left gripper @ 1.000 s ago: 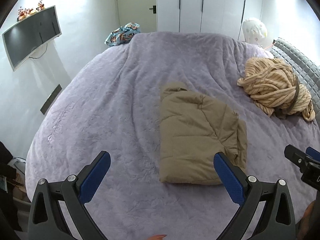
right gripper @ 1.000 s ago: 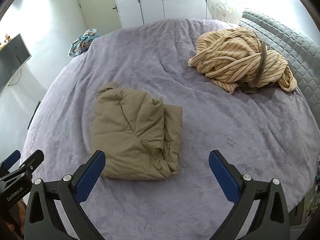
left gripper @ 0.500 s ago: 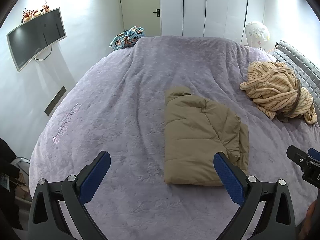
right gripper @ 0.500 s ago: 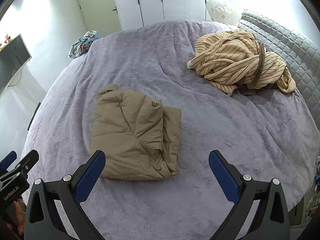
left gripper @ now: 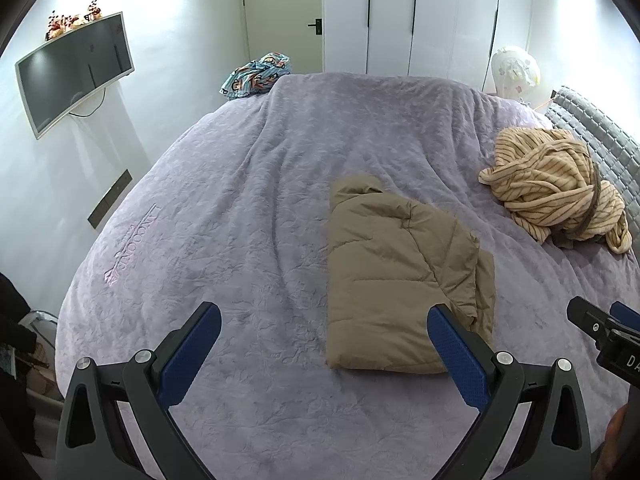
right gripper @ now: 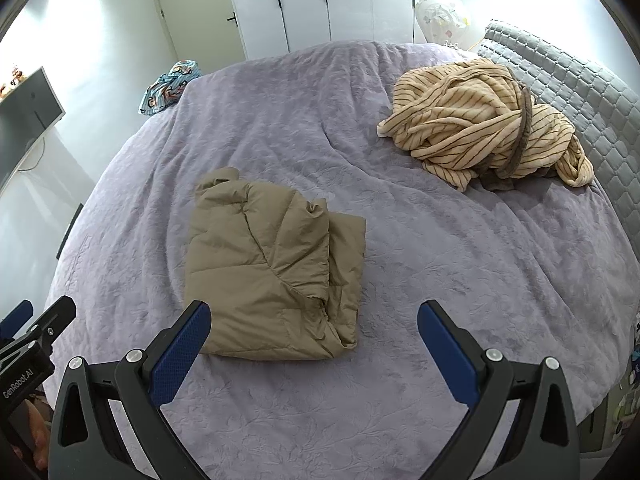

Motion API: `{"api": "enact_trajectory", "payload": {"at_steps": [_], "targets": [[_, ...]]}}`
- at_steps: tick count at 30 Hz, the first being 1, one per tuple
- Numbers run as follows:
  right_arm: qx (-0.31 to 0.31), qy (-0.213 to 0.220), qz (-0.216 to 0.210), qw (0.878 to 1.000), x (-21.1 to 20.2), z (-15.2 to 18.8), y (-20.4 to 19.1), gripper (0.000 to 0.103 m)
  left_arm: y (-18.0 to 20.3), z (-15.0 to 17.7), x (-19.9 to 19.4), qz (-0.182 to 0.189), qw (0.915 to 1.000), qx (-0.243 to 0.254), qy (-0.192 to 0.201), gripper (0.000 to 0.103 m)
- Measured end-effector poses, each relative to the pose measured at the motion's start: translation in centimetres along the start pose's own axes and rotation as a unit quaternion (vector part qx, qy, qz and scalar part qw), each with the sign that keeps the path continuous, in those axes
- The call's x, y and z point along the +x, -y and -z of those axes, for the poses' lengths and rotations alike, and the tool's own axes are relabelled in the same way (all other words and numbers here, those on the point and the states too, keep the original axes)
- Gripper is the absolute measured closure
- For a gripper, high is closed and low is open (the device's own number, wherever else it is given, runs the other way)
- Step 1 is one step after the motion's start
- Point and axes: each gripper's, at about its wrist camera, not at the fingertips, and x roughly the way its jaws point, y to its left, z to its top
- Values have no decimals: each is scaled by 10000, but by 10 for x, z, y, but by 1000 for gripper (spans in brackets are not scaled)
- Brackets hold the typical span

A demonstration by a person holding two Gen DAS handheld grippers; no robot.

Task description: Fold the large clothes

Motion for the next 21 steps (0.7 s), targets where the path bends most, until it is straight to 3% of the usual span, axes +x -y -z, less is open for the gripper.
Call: {"api": "enact_trajectory", "payload": {"at_steps": [21], "targets": [[0, -26, -7, 10000, 2, -3, 0, 0, 1, 0, 5, -11, 10000, 4, -57, 0]]}}
